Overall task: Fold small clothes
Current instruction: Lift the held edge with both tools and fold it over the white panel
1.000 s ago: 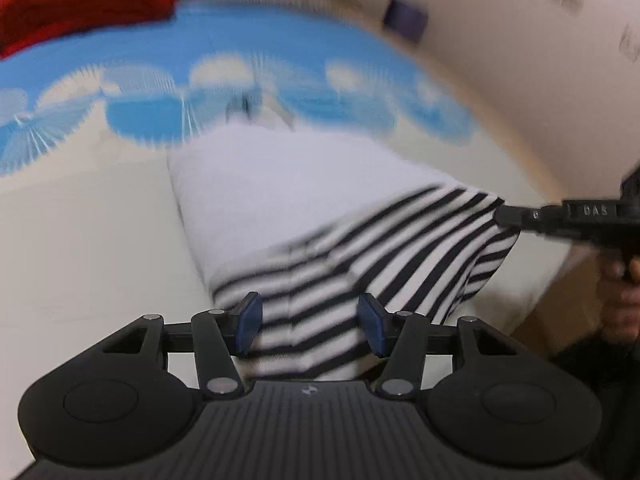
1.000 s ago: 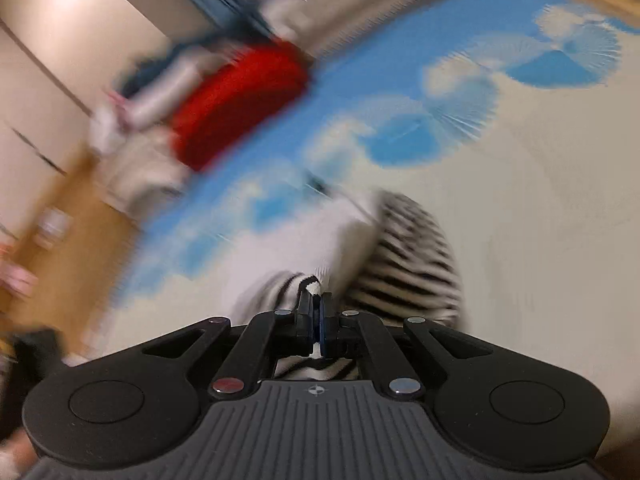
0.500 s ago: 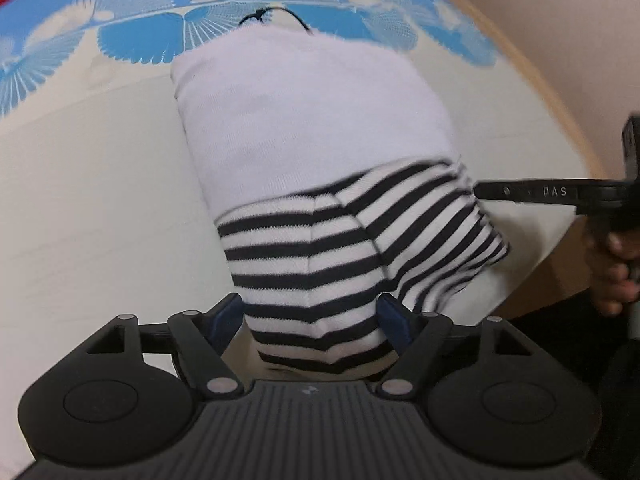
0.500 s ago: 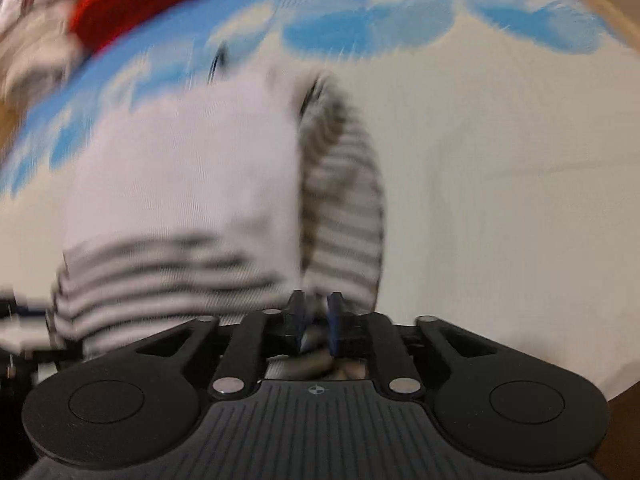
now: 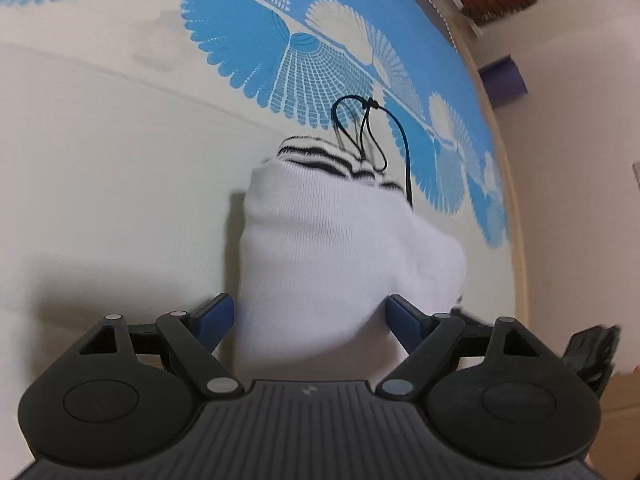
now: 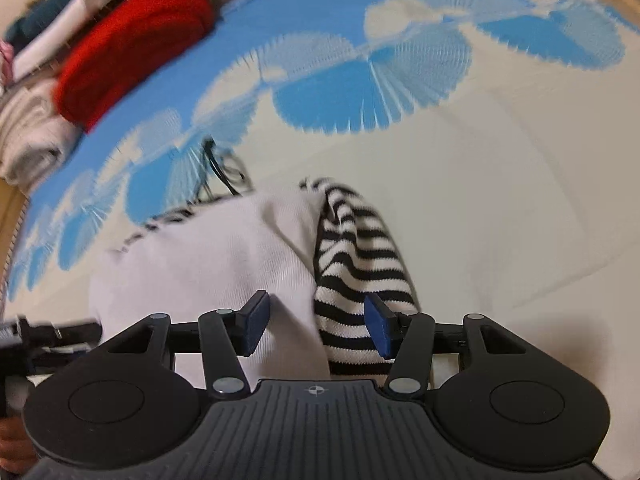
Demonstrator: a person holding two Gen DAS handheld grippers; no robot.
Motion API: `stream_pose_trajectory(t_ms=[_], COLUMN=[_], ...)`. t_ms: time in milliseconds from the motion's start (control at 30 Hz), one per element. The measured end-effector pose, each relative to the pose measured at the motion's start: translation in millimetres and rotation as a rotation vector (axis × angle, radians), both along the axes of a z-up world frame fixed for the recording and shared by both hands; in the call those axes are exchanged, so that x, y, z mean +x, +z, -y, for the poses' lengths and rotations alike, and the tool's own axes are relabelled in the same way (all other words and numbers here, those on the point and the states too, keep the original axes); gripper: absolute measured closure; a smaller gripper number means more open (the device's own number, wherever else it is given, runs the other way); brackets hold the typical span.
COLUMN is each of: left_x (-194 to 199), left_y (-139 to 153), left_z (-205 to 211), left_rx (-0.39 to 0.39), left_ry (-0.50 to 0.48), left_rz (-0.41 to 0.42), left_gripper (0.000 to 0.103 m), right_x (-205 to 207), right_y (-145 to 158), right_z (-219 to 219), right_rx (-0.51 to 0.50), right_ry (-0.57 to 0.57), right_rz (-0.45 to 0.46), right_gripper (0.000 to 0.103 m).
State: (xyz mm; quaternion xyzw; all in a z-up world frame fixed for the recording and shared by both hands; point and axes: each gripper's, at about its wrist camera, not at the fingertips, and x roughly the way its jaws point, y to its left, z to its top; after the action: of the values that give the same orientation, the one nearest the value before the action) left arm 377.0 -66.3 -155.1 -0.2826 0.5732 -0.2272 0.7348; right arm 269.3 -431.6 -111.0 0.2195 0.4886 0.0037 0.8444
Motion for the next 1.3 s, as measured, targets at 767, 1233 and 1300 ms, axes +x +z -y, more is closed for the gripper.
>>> stream_pose_trajectory(t_ms=[767,1233,1300], left_x=[15,-36,-39], left_y=[79,39,21], left_z=[-83,-50,-42], left_rx=[0.448,0.529,0.613], left_ry=[0.226,-0.168,-0.188], left_rz=[0.429,0.339,0.351], left_gripper=[0.038,0.036,0.032], right_x=[61,84,79], right_y=[33,17,16], right_z=[-145,-178,-183], right_rx=[-0.143,-0.366,-0.426], right_ry=[0.077,0.084,0.104], right_rz=[0.196,0.106,0.084], right_gripper=[0.098,0.093,0.085])
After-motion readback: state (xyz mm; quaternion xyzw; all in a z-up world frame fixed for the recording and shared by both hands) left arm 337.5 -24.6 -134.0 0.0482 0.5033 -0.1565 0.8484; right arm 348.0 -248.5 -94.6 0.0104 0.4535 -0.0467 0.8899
